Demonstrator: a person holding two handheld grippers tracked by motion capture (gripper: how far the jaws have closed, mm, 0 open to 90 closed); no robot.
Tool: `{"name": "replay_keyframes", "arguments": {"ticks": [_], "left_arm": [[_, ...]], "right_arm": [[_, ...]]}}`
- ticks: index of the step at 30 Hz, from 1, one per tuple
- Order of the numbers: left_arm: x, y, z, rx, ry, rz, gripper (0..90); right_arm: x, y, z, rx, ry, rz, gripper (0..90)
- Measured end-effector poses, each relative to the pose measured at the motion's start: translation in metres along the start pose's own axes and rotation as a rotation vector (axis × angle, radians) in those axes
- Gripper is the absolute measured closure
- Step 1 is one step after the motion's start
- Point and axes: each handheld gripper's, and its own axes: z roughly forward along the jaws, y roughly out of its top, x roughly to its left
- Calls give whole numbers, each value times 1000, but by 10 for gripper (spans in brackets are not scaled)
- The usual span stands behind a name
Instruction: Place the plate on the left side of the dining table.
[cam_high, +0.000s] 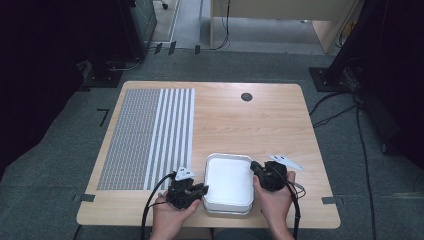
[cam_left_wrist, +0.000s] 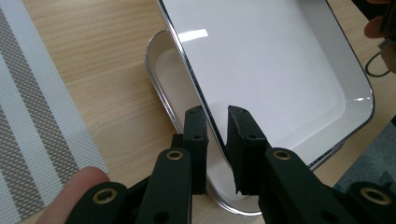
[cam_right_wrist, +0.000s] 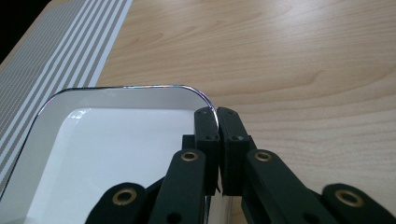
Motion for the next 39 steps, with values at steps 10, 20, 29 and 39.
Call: {"name": "replay_keyframes", "arguments": {"ticks": [10,20,29,39], "left_arm": [[26,13,-19,-52,-17,-38,793],[53,25,-47,-109,8,-65,801],[77,31,-60,-113,36,-81,809],[109,42,-78,-144,69,-107,823]], "right_arm": [[26,22,13,-14,22,-14,892],[58,39,30,-15,56,-15,892],[85,47,44,-31,64,-13,892],[118,60,67,-35,75,-4,893]]}}
